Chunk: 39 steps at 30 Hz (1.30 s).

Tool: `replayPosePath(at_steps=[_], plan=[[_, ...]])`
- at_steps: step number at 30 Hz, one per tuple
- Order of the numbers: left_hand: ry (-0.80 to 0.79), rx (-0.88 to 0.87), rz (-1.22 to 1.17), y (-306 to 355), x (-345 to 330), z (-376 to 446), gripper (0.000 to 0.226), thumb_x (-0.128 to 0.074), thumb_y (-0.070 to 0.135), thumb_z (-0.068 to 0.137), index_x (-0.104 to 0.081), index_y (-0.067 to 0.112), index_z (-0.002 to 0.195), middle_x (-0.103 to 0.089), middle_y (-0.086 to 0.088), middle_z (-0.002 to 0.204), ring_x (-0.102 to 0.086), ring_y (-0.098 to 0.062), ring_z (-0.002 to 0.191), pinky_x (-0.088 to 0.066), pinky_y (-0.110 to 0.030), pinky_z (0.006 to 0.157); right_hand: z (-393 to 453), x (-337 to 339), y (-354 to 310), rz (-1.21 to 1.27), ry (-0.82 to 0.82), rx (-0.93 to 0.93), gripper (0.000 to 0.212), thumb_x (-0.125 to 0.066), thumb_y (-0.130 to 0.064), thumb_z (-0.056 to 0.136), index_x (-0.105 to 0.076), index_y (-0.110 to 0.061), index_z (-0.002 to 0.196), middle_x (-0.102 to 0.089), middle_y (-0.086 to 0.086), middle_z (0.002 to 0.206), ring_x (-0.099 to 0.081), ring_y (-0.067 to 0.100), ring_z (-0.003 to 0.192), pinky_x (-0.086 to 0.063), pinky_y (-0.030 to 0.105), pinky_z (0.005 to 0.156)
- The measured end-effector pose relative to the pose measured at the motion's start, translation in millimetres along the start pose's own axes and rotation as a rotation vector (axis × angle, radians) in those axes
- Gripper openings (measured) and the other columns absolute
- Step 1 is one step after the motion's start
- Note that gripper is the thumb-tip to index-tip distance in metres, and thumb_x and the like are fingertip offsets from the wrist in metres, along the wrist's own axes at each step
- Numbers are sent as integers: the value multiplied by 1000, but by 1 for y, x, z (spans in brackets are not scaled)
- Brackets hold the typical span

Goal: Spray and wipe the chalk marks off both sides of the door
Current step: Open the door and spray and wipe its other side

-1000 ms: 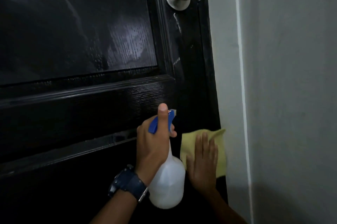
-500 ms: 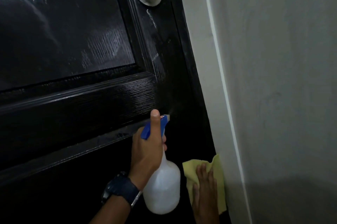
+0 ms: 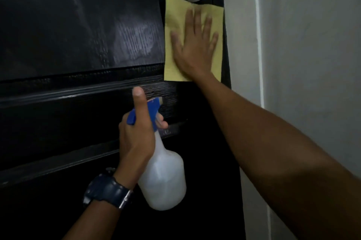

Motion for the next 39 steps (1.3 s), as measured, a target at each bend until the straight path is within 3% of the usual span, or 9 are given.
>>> replayPosePath(at_steps=[4, 8, 13, 15, 20, 25, 28, 34, 39], plan=[[-49, 8, 37, -11, 20, 5, 86, -25, 91, 70, -74, 20, 69, -67, -6, 57, -68, -17, 62, -51, -38, 76, -65, -9, 23, -1, 29, 52, 66, -24, -53, 102, -14, -25, 161, -5, -4, 169, 3, 25, 156, -2, 57, 123], [-53, 8, 54, -22, 17, 3, 92, -26, 90, 73, -71, 10, 66, -68, -9, 57, -67, -17, 59, -52, -38, 74, -193, -31, 73, -12, 2, 17, 61, -25, -44, 104, -20, -22, 160, -11, 0, 169, -1, 28, 156, -9, 60, 121], [-66, -10, 85, -17, 10, -13, 96, -24, 91, 78, -68, 8, 60, -69, -10, 60, -68, -16, 61, -50, -32, 73, -338, -56, 129, -72, -140, -46, 60, -20, -44, 106, -7, -25, 161, -3, 0, 170, -5, 35, 155, -16, 62, 116], [-67, -7, 92, -16, 14, -21, 95, -23, 92, 77, -73, 11, 68, -70, -9, 61, -69, -16, 63, -49, -30, 72, -358, -55, 135, -85, -190, -51, 60, -16, -46, 107, -7, -24, 161, -2, -1, 170, -5, 34, 155, -15, 60, 116], [-101, 36, 150, -21, 11, -28, 91, -24, 90, 71, -67, 11, 57, -70, -8, 60, -68, -18, 62, -50, -34, 72, -307, -42, 122, 39, -236, -133, 61, -20, -46, 103, 3, -37, 159, 11, -15, 167, 12, 20, 155, -5, 62, 121], [-138, 76, 68, -10, 7, -15, 93, -26, 88, 79, -77, 10, 75, -67, -6, 59, -68, -22, 65, -54, -40, 80, -101, -7, 57, 146, -91, -198, 68, -14, -53, 100, -7, -25, 161, 5, -5, 169, 12, 30, 154, 4, 64, 120], [-195, 121, 38, -24, 1, -8, 89, -30, 81, 68, -76, 6, 78, -66, -5, 60, -66, -24, 66, -53, -39, 79, -9, 5, 27, 83, 27, -152, 68, -17, -55, 101, -8, -25, 162, 1, -6, 169, 8, 31, 155, 2, 62, 121], [-236, 116, 32, -55, -2, -5, 78, -29, 79, 70, -66, 12, 56, -71, -12, 68, -64, -13, 59, -50, -32, 71, -12, 4, 28, 45, 135, -66, 65, -25, -51, 103, -17, -24, 161, -9, -4, 169, 0, 27, 156, -3, 58, 123], [-226, 156, 26, -51, -2, -5, 73, -26, 81, 67, -65, 22, 48, -71, -9, 69, -65, -17, 62, -54, -42, 77, -39, 3, 38, 42, 92, 31, 66, -27, -52, 101, -16, -27, 161, -8, -5, 169, 0, 24, 156, -6, 57, 123]])
Point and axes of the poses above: each hand's wrist, its own z-axis towards the middle knuckle, its own x-axis out of the back of the hand, y = z × x, the point moved 8 cm from there along z, towards the middle knuckle
